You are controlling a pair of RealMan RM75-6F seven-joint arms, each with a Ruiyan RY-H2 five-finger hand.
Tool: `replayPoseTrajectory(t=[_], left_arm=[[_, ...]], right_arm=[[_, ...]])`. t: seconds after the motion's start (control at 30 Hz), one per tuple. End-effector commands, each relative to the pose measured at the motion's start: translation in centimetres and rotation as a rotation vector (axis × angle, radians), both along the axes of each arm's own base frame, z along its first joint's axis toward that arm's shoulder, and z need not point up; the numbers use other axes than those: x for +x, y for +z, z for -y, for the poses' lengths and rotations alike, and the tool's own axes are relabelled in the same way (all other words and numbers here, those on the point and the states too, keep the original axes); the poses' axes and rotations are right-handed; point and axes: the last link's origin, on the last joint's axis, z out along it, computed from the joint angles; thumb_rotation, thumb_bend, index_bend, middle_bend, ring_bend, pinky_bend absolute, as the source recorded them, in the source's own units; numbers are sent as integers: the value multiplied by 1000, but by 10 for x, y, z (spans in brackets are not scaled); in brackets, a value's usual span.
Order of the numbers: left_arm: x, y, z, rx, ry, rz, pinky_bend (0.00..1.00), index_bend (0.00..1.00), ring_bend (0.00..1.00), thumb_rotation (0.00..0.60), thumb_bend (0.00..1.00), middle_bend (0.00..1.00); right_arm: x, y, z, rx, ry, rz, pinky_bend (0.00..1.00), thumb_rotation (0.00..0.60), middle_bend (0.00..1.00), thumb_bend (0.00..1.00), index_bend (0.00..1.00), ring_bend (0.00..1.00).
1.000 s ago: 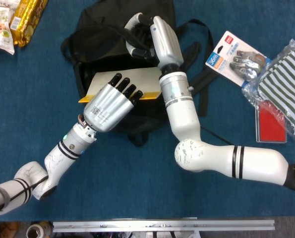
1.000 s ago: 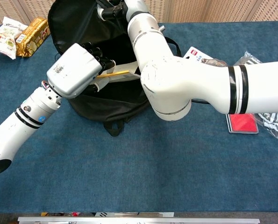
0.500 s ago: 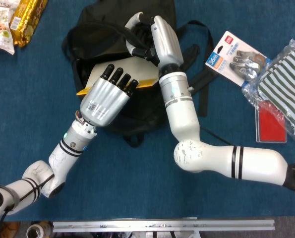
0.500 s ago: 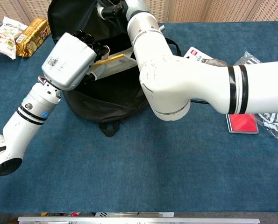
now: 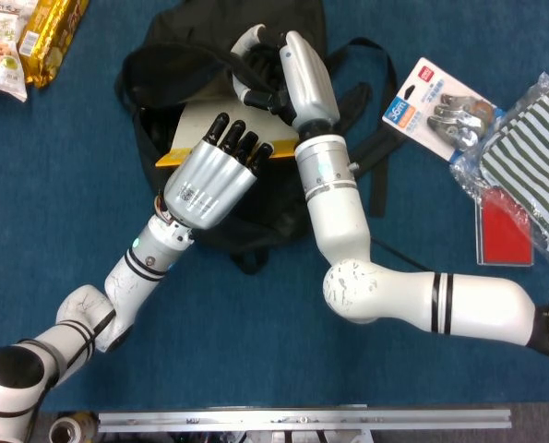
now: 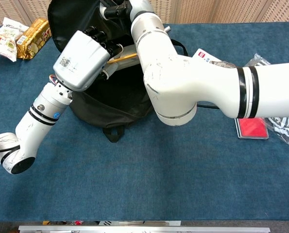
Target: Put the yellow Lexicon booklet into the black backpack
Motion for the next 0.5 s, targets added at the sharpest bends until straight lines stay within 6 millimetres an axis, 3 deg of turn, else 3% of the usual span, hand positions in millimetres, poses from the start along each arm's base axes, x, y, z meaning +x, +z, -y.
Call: replayPoseTrajectory(t=[0.03, 0.5], left_arm=[[-3, -4, 1, 3, 14, -20, 467, 722, 500, 600, 349, 673], [-8, -19, 7, 25, 51, -107, 467, 720, 500, 600, 349, 673]], right_arm=[[0, 1, 0, 0, -3, 4, 924, 600, 700, 734, 823, 703], [3, 2, -3, 8, -9, 18, 924, 600, 700, 733, 823, 703]])
